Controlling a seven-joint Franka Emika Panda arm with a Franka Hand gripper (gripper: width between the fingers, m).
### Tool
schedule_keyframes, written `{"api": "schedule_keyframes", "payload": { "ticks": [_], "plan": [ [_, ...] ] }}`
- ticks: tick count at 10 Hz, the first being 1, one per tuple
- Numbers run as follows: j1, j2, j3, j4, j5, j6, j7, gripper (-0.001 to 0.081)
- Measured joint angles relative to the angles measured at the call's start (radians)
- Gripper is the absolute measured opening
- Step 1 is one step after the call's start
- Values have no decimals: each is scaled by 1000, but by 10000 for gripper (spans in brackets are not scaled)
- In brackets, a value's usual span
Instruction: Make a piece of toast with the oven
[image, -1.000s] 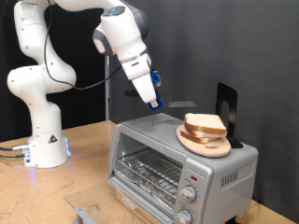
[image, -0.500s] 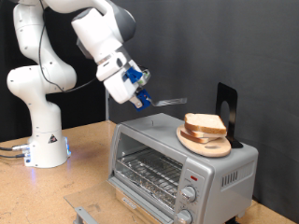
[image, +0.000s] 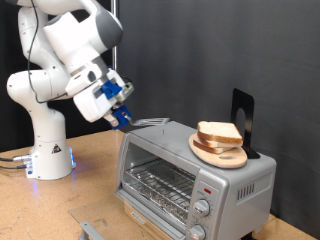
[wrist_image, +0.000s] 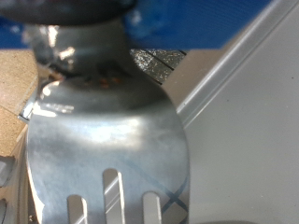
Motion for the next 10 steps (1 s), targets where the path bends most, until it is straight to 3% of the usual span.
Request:
{"api": "schedule_keyframes", "payload": {
  "ticks": [1, 3, 7, 10],
  "plan": [
    [0, 1, 6, -1, 0, 6, 2, 391],
    [-3, 18, 13, 24, -50, -62, 52, 391],
    [-9, 139, 48, 163, -174, -97, 210, 391],
    [-9, 232, 75, 257, -221, -80, 252, 391]
  ]
}}
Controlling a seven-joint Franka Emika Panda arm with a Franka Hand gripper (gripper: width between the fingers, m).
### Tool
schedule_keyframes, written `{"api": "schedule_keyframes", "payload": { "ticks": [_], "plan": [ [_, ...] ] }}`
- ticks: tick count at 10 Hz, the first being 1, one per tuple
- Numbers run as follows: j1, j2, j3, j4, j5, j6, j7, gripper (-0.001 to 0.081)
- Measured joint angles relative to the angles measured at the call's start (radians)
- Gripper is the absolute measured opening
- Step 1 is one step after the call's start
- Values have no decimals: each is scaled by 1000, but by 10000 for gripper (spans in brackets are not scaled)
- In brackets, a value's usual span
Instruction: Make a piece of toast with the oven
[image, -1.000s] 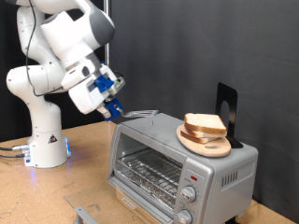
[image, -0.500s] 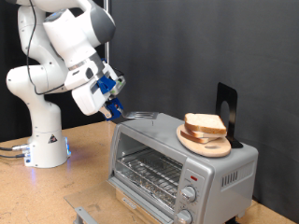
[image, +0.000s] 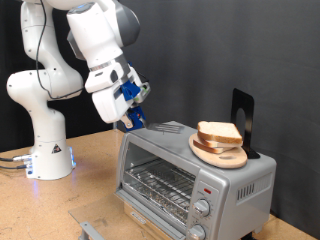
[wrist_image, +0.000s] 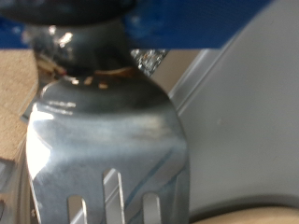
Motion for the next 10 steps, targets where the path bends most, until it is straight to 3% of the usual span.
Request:
{"api": "schedule_keyframes", "payload": {
  "ticks": [5, 10],
  "plan": [
    [0, 101, 38, 80, -32, 4, 50, 391],
    [0, 134, 41, 100, -39, 25, 58, 391]
  ]
}}
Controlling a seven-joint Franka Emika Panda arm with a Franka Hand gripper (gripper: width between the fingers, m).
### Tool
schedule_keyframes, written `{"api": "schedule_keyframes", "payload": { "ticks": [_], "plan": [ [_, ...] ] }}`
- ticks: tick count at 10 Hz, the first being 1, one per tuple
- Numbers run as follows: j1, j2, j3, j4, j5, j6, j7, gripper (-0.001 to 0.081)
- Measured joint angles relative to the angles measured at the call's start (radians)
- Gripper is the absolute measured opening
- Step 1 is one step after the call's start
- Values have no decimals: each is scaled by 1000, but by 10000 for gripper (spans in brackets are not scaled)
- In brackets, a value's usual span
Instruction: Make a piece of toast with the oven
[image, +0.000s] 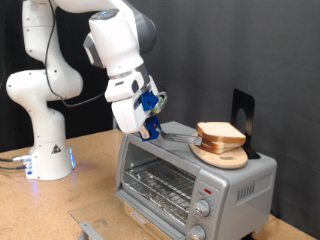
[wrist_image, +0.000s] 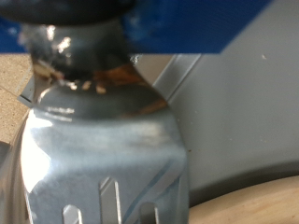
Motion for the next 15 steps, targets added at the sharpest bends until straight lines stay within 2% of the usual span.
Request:
{"api": "schedule_keyframes", "payload": {
  "ticks": [15],
  "plan": [
    [0, -4, -3, 0, 29, -18, -36, 391]
  ]
}}
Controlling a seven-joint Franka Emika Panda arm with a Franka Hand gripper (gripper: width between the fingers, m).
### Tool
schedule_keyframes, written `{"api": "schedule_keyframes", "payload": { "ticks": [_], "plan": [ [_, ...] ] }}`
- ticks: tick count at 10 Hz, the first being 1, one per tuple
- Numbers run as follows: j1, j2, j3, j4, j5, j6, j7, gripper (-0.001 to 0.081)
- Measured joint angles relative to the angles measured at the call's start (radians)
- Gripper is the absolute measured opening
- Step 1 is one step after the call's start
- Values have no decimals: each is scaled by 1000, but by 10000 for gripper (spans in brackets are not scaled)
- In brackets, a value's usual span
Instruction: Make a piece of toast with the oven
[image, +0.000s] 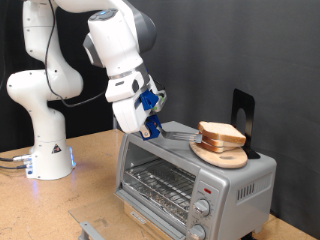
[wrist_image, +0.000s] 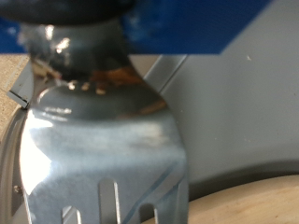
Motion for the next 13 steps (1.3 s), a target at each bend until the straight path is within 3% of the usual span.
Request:
{"api": "schedule_keyframes", "payload": {
  "ticks": [13],
  "plan": [
    [2, -14, 2, -36, 16, -26, -20, 391]
  ]
}}
